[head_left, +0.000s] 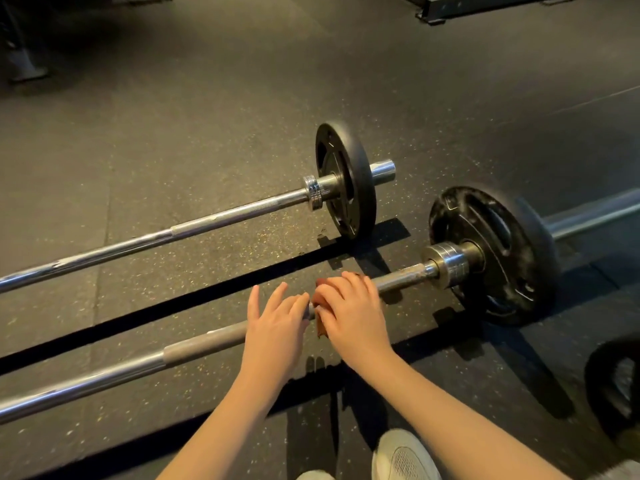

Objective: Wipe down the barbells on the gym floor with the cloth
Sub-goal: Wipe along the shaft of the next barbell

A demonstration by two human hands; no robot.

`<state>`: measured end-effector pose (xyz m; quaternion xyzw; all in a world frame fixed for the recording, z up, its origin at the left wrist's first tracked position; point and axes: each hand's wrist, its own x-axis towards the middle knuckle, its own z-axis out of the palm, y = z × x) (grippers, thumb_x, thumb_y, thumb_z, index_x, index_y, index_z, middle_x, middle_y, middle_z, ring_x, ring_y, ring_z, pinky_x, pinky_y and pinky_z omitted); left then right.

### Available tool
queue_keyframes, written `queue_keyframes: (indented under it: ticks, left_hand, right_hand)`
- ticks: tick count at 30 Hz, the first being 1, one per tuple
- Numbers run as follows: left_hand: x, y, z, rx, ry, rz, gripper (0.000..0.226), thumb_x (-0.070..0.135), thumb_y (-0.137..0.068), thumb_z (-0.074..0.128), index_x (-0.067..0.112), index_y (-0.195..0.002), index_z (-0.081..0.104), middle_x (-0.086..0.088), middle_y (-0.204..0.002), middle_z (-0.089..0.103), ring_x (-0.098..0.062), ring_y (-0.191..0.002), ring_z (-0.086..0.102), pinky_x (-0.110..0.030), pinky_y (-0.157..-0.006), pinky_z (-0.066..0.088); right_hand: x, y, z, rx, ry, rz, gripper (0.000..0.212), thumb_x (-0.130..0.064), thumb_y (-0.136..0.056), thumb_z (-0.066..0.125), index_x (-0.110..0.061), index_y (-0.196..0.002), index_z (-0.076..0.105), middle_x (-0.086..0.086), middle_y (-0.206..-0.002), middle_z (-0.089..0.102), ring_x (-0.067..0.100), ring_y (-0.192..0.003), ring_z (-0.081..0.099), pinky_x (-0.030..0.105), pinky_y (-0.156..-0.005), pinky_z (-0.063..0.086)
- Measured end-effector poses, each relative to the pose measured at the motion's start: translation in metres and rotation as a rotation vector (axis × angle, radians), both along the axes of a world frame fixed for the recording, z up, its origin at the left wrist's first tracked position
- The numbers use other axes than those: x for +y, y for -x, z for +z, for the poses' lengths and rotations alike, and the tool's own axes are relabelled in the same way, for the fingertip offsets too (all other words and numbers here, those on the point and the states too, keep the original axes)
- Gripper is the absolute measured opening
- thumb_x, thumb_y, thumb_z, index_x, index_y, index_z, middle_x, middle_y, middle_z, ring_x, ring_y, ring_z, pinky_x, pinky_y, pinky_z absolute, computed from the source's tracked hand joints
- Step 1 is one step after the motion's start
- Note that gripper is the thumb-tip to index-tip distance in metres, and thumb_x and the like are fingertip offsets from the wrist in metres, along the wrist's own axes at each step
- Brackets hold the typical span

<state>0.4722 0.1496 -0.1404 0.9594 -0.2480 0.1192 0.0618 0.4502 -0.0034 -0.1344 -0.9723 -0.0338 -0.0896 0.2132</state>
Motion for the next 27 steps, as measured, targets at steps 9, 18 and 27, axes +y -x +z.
queue_keyframes:
  ticks: [9, 18, 27]
  left_hand:
    - [-0.004, 0.001, 0.002, 0.080, -0.002, 0.014, 0.041, 0.018, -0.070, 0.082, 0.013, -0.108, 0.069, 0.000, -0.097, 0.072, -0.028, -0.113, 0.062, -0.057, -0.105, 0.031]
    - [-0.006, 0.000, 0.009, 0.168, -0.024, 0.013, 0.030, 0.026, -0.079, 0.074, 0.013, -0.105, 0.068, -0.001, -0.100, 0.072, -0.028, -0.118, 0.059, -0.059, -0.107, 0.031]
    - [-0.022, -0.014, 0.021, 0.312, -0.110, -0.031, 0.027, 0.040, -0.101, 0.038, 0.022, -0.118, 0.049, 0.005, -0.128, 0.058, -0.017, -0.144, 0.022, -0.044, -0.118, 0.000]
  right_hand:
    - [-0.024, 0.002, 0.003, 0.013, -0.096, -0.318, 0.036, -0.031, -0.094, 0.033, -0.021, -0.106, 0.065, -0.004, -0.121, 0.060, 0.025, -0.130, 0.042, 0.051, -0.116, 0.026]
    - [-0.069, 0.004, -0.001, 0.107, -0.100, -0.481, 0.031, -0.023, -0.097, 0.049, -0.019, -0.127, 0.057, 0.012, -0.155, 0.027, 0.032, -0.146, 0.019, 0.048, -0.117, 0.016]
    - [-0.102, 0.001, 0.012, 0.070, 0.075, -0.267, 0.033, -0.025, -0.092, 0.048, -0.015, -0.121, 0.060, 0.004, -0.132, 0.053, 0.026, -0.133, 0.041, 0.044, -0.115, 0.031]
